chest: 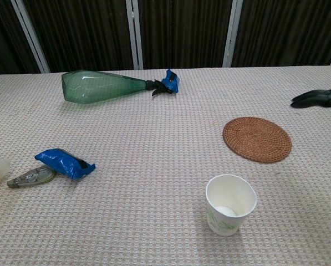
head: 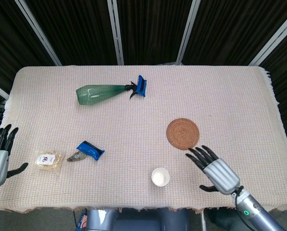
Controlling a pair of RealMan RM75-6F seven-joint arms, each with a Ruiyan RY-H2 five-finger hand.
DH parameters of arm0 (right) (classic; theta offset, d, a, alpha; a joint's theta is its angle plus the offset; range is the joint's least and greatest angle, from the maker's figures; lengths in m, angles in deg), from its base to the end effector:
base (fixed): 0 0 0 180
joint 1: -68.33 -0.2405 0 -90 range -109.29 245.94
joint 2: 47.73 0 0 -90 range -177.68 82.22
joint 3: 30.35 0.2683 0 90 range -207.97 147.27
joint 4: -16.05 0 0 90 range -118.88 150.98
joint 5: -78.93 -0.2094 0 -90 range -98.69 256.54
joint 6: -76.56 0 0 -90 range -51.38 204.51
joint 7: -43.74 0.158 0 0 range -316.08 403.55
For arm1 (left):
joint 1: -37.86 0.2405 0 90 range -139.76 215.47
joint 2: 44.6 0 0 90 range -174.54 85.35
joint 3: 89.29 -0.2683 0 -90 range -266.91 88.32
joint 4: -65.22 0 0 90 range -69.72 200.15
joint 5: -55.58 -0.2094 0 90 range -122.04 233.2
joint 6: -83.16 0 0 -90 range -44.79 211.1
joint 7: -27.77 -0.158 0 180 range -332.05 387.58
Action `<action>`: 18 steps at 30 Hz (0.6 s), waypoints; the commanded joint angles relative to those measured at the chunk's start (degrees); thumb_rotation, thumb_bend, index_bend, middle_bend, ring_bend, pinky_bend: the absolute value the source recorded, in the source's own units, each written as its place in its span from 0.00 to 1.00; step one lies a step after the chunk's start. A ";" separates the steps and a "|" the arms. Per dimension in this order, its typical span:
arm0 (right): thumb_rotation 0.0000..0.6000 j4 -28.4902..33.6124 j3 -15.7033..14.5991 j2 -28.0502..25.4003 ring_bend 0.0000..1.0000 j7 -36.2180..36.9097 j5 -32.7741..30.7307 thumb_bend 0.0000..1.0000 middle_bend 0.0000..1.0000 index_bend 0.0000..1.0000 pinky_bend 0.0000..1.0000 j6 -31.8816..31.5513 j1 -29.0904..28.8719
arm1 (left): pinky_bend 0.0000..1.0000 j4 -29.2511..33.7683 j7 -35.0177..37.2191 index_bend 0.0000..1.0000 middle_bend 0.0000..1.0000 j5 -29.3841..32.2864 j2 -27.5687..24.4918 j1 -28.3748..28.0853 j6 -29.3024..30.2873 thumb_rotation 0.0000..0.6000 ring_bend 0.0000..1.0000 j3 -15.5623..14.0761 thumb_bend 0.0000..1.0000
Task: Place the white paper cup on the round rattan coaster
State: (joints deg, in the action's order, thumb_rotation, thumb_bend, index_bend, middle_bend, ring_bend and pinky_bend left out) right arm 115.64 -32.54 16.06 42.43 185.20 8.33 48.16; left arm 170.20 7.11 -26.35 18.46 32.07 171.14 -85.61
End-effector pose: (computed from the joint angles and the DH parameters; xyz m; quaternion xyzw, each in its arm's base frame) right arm -0.2179 -0.2195 0.0858 0.7954 -0.3121 0.3974 0.3347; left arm -0.2820 0.1992 0.1657 -0.6000 -0.3380 -0.3463 0.6370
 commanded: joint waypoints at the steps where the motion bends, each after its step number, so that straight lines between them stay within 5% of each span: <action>1: 1.00 2.04 -0.30 2.10 0.00 -0.87 3.05 0.00 0.02 0.00 0.00 7.37 -5.76 | 0.00 -0.35 -0.08 0.00 0.00 1.03 -0.01 0.03 -0.20 1.00 0.00 0.40 0.00; 12: 1.00 3.60 3.55 9.79 0.02 -14.38 -5.72 0.00 0.06 0.00 0.08 20.66 -10.78 | 0.00 -1.08 0.63 0.00 0.00 3.52 -0.53 0.34 -0.64 1.00 0.00 1.08 0.00; 18: 1.00 2.52 4.40 12.89 0.16 -20.15 -9.88 0.00 0.15 0.00 0.18 22.54 -11.17 | 0.00 -0.90 1.54 0.00 0.00 3.15 -1.03 0.64 -0.33 1.00 0.00 1.00 0.00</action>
State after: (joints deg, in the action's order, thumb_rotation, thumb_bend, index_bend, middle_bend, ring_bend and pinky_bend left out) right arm 118.61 -28.63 27.73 23.93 176.45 30.24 37.25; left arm 169.28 8.58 -23.17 17.46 32.69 170.82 -84.60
